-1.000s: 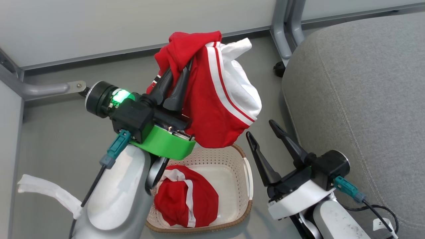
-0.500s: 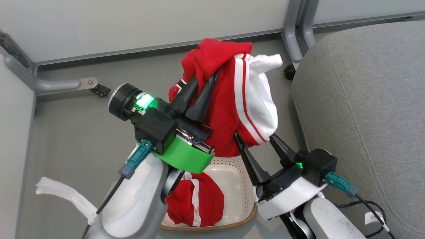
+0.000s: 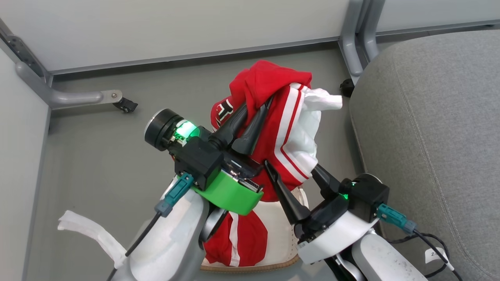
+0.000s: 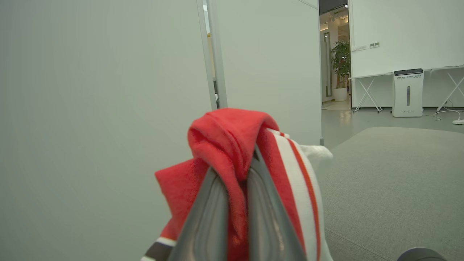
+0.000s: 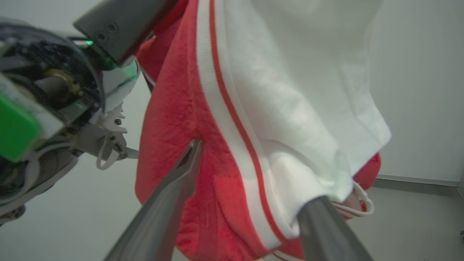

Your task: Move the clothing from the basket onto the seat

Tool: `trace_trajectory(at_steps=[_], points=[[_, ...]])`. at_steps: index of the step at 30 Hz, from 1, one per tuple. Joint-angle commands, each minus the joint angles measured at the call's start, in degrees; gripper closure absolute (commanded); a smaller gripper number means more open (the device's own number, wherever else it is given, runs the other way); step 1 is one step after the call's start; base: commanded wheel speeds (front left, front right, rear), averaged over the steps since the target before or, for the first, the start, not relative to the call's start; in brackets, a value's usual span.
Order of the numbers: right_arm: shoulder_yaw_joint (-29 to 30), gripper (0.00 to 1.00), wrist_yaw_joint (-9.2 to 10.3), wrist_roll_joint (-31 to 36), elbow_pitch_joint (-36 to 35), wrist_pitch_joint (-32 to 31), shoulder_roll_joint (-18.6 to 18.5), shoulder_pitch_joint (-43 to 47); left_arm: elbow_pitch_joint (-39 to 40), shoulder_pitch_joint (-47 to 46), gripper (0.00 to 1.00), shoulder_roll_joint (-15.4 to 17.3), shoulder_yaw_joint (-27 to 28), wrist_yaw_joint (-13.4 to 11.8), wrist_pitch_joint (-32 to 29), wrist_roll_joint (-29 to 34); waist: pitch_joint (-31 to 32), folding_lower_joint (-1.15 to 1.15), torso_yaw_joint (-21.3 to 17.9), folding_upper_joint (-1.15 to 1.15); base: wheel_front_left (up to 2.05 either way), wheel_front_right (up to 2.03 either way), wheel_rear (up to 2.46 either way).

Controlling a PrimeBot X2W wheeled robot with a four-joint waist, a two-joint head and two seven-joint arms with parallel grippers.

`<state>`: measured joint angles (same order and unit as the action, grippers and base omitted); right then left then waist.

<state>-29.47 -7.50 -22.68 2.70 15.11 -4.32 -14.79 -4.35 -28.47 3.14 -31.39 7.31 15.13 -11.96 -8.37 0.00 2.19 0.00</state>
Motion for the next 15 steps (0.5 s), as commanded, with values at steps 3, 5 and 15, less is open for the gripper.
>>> trace_trajectory(at_steps=[3, 5, 15], points=[[-0.6, 1.0, 0.02, 0.3, 0.3, 0.1, -0.3, -0.8, 0.0, 0.6, 1.0, -0.2, -0.2, 0.2, 0.0, -0.6, 0.0, 0.0, 0.1, 0.0, 0.0, 0.0, 0.0], [-0.9, 1.0, 0.02, 0.2, 0.4, 0.1, -0.4, -0.6, -0.2, 0.7, 1.0, -0.2, -0.2, 0.2, 0.0, -0.5, 0.1, 0.0, 0.0, 0.0, 0.0, 0.0, 0.0], [-1.2, 1.0, 0.02, -0.5, 0.2, 0.1, -0.8, 0.3, -0.6, 1.0, 1.0, -0.2, 0.3, 0.3, 0.0, -0.2, 0.7, 0.0, -0.3, 0.0, 0.0, 0.0, 0.0]])
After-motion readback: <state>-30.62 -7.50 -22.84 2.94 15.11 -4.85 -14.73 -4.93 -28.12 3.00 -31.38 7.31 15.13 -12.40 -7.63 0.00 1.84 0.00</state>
